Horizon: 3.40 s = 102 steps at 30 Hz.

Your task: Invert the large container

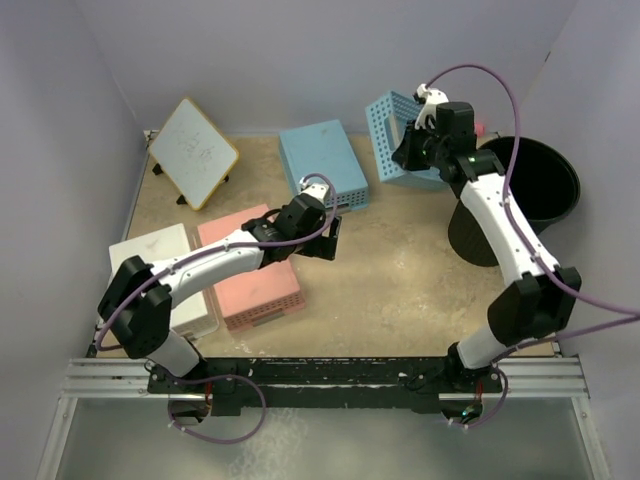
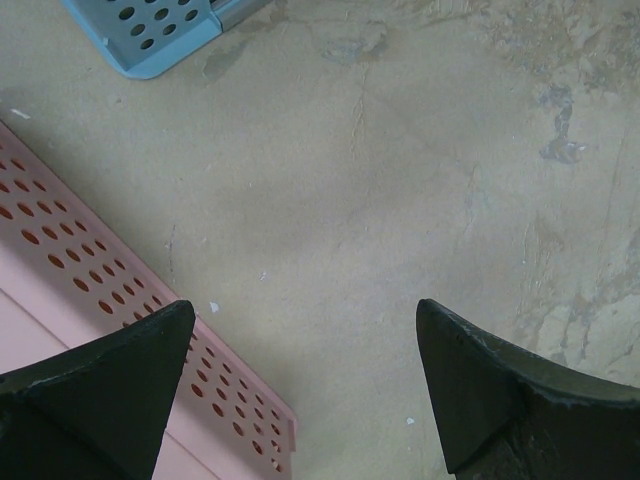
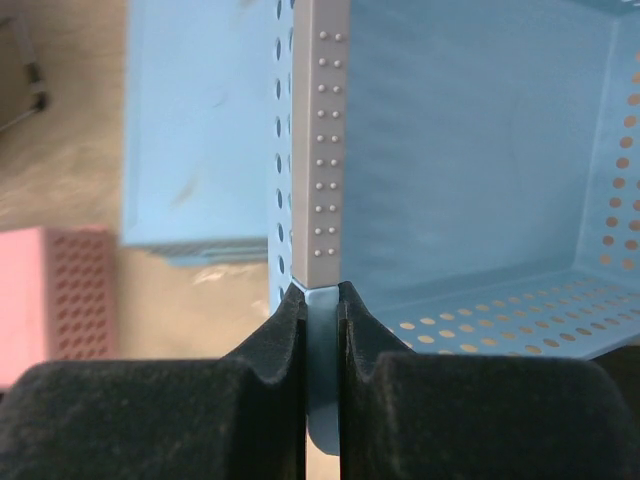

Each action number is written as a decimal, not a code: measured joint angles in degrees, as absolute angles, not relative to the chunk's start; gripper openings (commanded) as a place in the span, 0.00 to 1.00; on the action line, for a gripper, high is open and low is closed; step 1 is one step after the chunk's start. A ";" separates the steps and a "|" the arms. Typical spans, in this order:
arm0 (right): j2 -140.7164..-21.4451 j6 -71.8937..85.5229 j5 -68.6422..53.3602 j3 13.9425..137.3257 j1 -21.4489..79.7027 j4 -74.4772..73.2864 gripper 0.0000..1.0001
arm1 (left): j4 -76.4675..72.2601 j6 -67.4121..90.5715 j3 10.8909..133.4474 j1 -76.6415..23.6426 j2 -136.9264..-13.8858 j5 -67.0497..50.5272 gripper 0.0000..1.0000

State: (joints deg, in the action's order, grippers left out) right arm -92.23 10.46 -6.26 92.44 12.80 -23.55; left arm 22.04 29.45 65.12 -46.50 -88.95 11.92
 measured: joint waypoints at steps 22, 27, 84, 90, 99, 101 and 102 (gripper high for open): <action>-67.83 27.14 -57.71 72.69 13.82 -31.16 0.00 | 20.18 30.44 65.14 -33.45 -73.76 12.49 0.90; -68.16 34.20 -63.24 68.90 13.82 -29.85 0.00 | 20.71 30.30 65.34 -33.26 -74.48 13.47 0.90; -71.81 14.06 16.29 87.99 10.44 -41.30 0.86 | 15.66 29.12 66.02 -44.03 -83.09 9.15 0.89; -81.49 13.26 27.73 92.64 10.24 -40.97 0.72 | 12.03 29.41 60.86 -43.92 -79.00 11.42 0.89; -89.93 12.97 29.06 92.99 8.36 -41.71 0.09 | 11.94 29.39 60.10 -43.94 -78.63 12.95 0.89; -89.86 13.08 28.36 93.32 7.97 -41.85 0.00 | 12.05 29.39 60.10 -43.94 -78.63 13.15 0.89; -89.86 13.32 27.44 93.71 7.86 -41.74 0.00 | 12.08 29.39 60.10 -43.94 -78.63 13.28 0.89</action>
State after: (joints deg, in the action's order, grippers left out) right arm -89.86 13.32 27.44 93.71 7.86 -41.74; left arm 12.08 29.39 60.10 -43.94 -78.63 13.28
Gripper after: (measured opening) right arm 0.079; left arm 0.897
